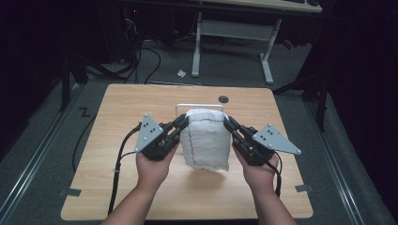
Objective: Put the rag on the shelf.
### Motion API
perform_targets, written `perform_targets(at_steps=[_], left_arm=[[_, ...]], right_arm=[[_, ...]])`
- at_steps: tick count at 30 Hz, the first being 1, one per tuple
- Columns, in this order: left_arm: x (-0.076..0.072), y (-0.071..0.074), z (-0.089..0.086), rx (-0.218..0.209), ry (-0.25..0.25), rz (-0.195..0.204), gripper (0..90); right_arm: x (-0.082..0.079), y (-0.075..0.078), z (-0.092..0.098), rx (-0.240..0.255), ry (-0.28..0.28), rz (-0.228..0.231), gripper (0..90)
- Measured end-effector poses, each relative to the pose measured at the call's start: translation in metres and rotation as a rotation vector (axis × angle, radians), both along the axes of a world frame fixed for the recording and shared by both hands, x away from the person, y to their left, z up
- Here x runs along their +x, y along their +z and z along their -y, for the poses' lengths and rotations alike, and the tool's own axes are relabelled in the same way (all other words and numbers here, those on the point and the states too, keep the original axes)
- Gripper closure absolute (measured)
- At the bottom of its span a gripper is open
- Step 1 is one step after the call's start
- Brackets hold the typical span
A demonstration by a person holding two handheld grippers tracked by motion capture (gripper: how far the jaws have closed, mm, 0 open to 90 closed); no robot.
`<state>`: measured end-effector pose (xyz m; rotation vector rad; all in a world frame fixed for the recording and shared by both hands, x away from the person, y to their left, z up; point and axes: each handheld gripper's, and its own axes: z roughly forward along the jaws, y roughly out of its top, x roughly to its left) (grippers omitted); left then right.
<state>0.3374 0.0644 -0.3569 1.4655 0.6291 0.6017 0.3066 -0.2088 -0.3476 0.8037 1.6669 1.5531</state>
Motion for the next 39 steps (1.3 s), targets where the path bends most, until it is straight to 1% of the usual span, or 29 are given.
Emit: perform_targets(at_steps=[3, 5, 7, 8, 12, 14, 16, 18, 19, 21, 22, 25, 27, 29, 31, 34, 39], left_arm=[[0.002, 0.011, -0.003, -0.015, -0.002, 0.013, 83.8], [0.003, 0.016, -0.003, -0.008, -0.003, 0.026, 83.9], [0.005, 0.020, -0.003, 0.002, 0.001, 0.041, 83.9], [0.007, 0.021, -0.003, 0.003, 0.005, 0.043, 83.9], [0.013, 0.026, -0.004, -0.011, 0.003, 0.025, 84.0], [0.018, 0.029, -0.004, 0.007, 0.006, 0.026, 84.0], [0.022, 0.032, -0.003, 0.015, 0.011, 0.031, 84.0], [0.029, 0.036, -0.002, 0.029, 0.015, 0.033, 84.0], [0.034, 0.038, -0.001, 0.028, 0.013, 0.028, 84.0], [0.041, 0.040, 0.001, 0.039, 0.016, 0.020, 84.0], [0.045, 0.041, 0.001, 0.049, 0.020, 0.021, 84.0], [0.059, 0.044, 0.003, 0.061, 0.029, 0.010, 84.0], [0.067, 0.045, 0.003, 0.056, 0.029, -0.003, 84.0], [0.072, 0.046, 0.004, 0.063, 0.038, -0.007, 84.0], [0.077, 0.046, 0.004, 0.066, 0.050, -0.007, 84.0], [0.087, 0.047, 0.003, 0.064, 0.071, -0.022, 84.0], [0.100, 0.053, 0.003, 0.058, 0.084, -0.015, 84.0]], right_arm=[[0.002, 0.009, -0.001, 0.012, 0.004, 0.010, 85.8], [0.004, 0.013, -0.002, 0.018, 0.004, 0.022, 85.8], [0.007, 0.015, -0.003, 0.024, 0.005, 0.024, 85.8], [0.008, 0.015, -0.003, 0.026, 0.006, 0.026, 85.8], [0.014, 0.019, -0.006, 0.035, 0.004, 0.021, 85.8], [0.017, 0.020, -0.006, 0.036, 0.007, 0.022, 85.8], [0.024, 0.023, -0.005, 0.051, 0.016, 0.013, 85.8], [0.030, 0.025, -0.004, 0.069, 0.018, 0.002, 85.9], [0.035, 0.026, -0.003, 0.071, 0.011, -0.002, 85.8], [0.041, 0.029, -0.002, 0.072, 0.005, -0.014, 85.9], [0.045, 0.030, -0.002, 0.072, 0.003, -0.015, 85.9], [0.055, 0.035, -0.001, 0.076, -0.009, -0.011, 85.9], [0.061, 0.037, -0.001, 0.081, -0.020, -0.007, 85.9], [0.067, 0.038, -0.002, 0.083, -0.024, -0.010, 85.9], [0.073, 0.040, -0.003, 0.085, -0.025, -0.019, 85.9], [0.081, 0.041, -0.005, 0.084, -0.022, -0.020, 85.9], [0.096, 0.043, -0.008, 0.121, -0.034, -0.038, 85.9]])
